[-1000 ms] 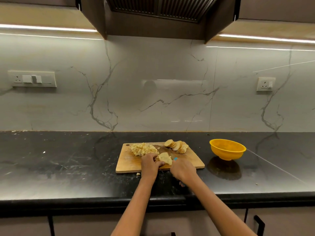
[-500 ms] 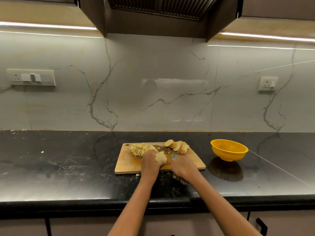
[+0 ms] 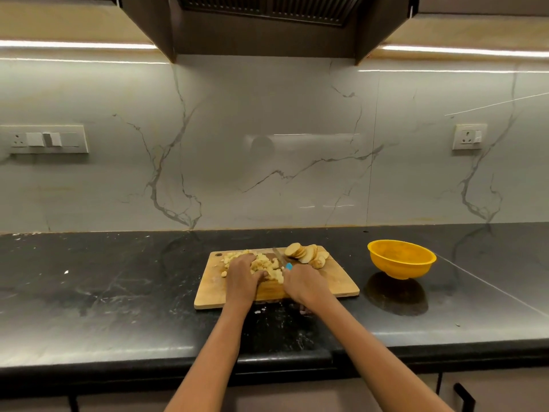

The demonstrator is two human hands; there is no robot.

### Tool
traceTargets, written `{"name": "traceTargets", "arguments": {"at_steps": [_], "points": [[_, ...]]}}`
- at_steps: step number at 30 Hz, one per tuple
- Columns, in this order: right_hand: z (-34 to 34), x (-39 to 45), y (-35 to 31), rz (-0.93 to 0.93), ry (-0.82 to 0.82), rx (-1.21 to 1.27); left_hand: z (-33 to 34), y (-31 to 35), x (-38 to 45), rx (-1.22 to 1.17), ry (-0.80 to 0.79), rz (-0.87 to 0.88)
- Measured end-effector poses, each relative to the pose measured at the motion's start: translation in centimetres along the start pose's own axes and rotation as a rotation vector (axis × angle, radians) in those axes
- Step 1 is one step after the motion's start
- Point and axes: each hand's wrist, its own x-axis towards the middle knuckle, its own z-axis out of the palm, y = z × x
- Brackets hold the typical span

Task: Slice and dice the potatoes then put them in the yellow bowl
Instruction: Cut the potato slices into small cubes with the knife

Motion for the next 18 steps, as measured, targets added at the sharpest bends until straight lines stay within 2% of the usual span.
{"name": "traceTargets", "arguments": {"at_steps": [5, 7, 9, 11, 14, 18], "points": [[-0.3, 0.9, 2.2, -0.021, 0.020, 0.163, 0.5, 0.0, 0.4, -0.012, 0.092, 0.065], [-0.8, 1.4, 3.0, -0.020, 0.058, 0.283, 0.9, 0.4, 0.6, 0.002, 0.004, 0.167], [-1.3, 2.0, 3.5, -0.017, 0.092, 0.379, 1.5, 1.1, 0.7, 0.089, -0.161, 0.262], [-1.3, 2.7, 3.9, -0.020, 0.145, 0.436, 1.9, 1.5, 1.0, 0.205, -0.210, 0.272], [-0.2, 4.1, 4.6, -0.035, 0.302, 0.536, 2.1, 1.6, 1.6, 0.306, -0.114, 0.202], [0.7, 6.0, 5.5, -0.054, 0.502, 0.647, 2.5, 1.7, 2.8, 0.267, -0.023, 0.133]]}}
